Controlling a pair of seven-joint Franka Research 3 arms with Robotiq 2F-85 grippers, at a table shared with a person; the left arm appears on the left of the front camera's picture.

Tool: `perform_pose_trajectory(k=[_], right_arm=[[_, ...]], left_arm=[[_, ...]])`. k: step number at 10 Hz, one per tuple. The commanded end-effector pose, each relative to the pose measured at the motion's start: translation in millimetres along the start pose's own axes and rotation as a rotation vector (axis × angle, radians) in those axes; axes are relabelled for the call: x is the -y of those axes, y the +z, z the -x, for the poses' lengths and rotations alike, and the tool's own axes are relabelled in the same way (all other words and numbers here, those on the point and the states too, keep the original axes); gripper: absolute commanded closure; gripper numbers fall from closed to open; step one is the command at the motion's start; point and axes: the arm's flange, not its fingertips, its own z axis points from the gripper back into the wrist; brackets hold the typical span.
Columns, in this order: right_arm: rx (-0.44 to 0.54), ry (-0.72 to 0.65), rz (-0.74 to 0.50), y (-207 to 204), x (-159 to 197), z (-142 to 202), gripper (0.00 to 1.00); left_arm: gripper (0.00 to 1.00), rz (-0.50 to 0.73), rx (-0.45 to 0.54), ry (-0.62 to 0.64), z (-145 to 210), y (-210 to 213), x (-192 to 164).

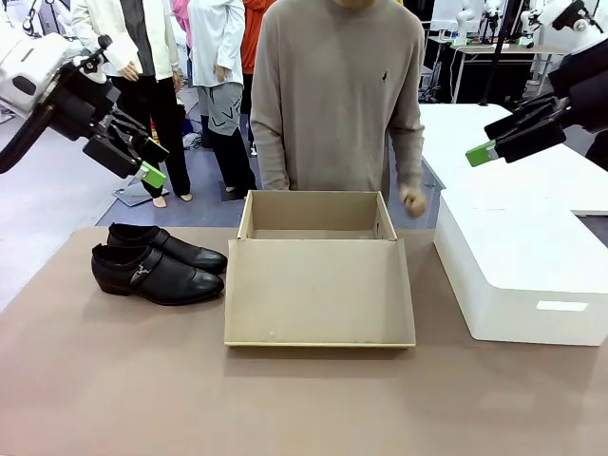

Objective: Pack the shoes into the box.
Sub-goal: Place one shoe of the Shoes into the Shoes Box.

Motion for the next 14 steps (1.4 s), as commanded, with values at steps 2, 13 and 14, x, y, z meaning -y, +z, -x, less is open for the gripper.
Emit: perform_pose_trajectory(k=[2,13,14], right_arm=[[0.000,0.000,0.000,0,0,0,0.00],[0.000,0.000,0.000,0,0,0,0.00],[0.000,0.000,0.000,0,0,0,0.00]], left_arm=[[0.00,0.000,0.000,0.000,0,0,0],[0.00,0.038,-0.192,-0.089,-16,8,-32],[0.00,0.058,-0.282,-0.124,-21,11,-47]])
